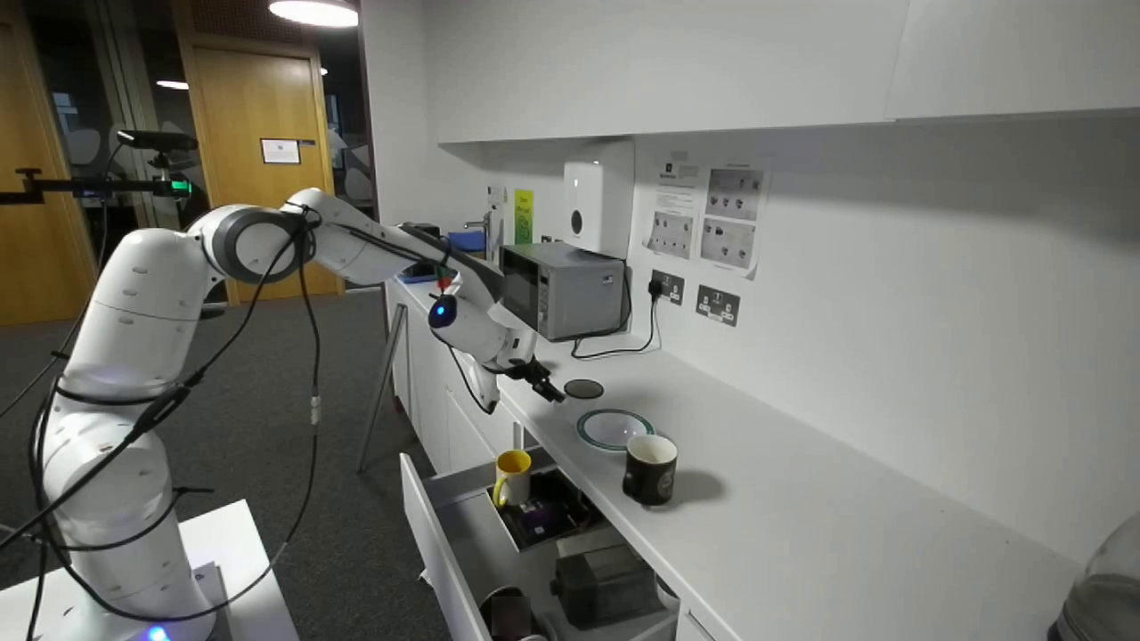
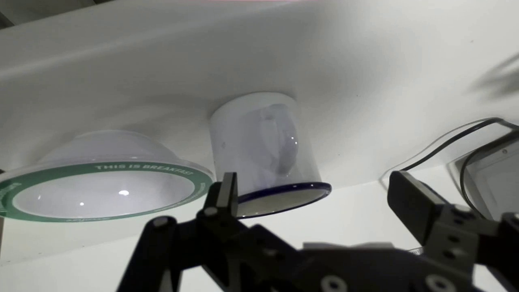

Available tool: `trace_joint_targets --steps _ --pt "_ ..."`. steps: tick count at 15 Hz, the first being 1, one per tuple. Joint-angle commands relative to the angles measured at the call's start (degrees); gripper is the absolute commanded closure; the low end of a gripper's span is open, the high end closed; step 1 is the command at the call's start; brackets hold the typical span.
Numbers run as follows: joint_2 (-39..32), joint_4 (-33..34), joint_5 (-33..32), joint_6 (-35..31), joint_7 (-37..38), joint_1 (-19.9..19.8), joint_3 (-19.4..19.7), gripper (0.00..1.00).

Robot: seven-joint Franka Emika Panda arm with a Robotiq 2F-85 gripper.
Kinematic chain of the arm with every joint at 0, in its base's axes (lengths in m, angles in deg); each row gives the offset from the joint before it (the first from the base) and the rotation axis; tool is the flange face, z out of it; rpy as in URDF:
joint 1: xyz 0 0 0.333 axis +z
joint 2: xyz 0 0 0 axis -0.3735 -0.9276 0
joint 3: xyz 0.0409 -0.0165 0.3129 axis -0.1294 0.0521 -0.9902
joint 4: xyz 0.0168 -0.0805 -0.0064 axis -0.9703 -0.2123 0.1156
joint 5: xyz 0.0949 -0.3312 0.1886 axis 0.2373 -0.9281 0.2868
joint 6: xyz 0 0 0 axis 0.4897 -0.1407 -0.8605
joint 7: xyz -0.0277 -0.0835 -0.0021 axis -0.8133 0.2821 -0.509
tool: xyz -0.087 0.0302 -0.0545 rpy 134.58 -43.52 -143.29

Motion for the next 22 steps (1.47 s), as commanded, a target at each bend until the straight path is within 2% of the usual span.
trace_joint_targets --steps 1,8,10,11,12,20,22 --pt "-2.0 3.0 0.7 -2.5 -1.5 2.2 1.7 0.0" --pt "-3.4 2.9 0.9 -2.0 -1.1 2.8 3.2 0.01" --pt "-3.7 2.8 0.9 -1.9 -1.0 2.9 3.5 0.14" --pt "-3.9 2.8 0.9 -1.9 -0.9 3.0 3.7 0.29" --pt "-4.0 2.8 0.9 -1.8 -1.0 3.1 3.8 0.38" --pt "-3.8 2.7 0.9 -1.6 -1.0 3.2 4.3 0.98" --pt "-3.8 2.7 0.9 -1.6 -1.0 3.2 4.3 1.0"
